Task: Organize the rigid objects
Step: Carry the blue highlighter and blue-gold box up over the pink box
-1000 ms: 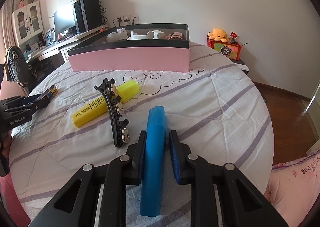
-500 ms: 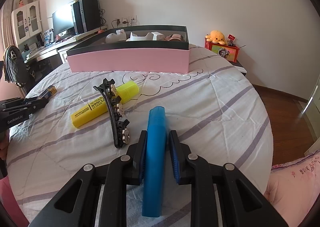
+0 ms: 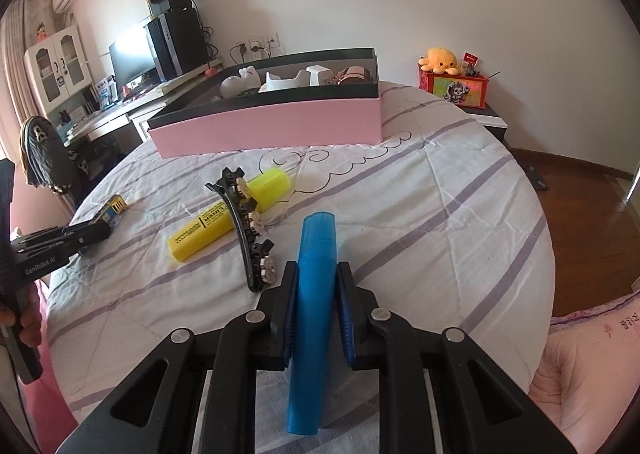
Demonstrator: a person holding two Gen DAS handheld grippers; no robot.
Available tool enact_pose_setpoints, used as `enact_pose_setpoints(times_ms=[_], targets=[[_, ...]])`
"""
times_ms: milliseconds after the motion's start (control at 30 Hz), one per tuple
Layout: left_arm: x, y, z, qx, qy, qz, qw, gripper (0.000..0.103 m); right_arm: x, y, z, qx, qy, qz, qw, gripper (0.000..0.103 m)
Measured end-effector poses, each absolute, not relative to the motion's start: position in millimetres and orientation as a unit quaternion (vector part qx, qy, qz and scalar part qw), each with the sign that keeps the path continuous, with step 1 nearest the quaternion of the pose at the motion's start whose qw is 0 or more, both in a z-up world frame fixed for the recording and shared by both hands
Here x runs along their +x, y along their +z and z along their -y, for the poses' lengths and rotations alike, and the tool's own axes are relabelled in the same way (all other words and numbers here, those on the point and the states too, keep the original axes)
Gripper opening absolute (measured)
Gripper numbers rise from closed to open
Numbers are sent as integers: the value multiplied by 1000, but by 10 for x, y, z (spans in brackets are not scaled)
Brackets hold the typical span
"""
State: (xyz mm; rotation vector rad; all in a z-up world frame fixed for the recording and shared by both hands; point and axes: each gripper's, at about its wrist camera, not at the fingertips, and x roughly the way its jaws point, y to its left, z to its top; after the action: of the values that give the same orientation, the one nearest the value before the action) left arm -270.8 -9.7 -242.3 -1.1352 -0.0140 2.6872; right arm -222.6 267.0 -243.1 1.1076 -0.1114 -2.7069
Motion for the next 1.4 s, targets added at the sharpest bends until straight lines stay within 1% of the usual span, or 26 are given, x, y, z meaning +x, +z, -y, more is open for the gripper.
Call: enact_pose_setpoints(times_ms=[200, 467, 700, 933, 1100, 1400], targets=[[-2608, -2231, 32, -370, 920, -3, 126, 20, -2176, -2278, -2659, 363, -922, 41, 123, 18], [-2645, -1901, -131, -341, 927, -14, 158, 20, -2305, -1976, -2586, 340, -929, 19, 146, 18], [-2984, -1621, -388, -320, 928, -32, 186, 20, -2650, -1646, -2517, 316, -935, -10, 162, 18], [-3612, -1413, -636, -314, 928, -51, 194, 20, -3148, -1306, -2516, 296, -940, -39, 165, 18], [-4021, -1409, -856, -321, 922, -70, 205, 20, -3589, -1230, -2503, 300, -938, -58, 161, 18], [-4604, -1725, -1033, -368, 903, -87, 202, 20, -4218, -1405, -2452, 328, -928, -59, 168, 18]])
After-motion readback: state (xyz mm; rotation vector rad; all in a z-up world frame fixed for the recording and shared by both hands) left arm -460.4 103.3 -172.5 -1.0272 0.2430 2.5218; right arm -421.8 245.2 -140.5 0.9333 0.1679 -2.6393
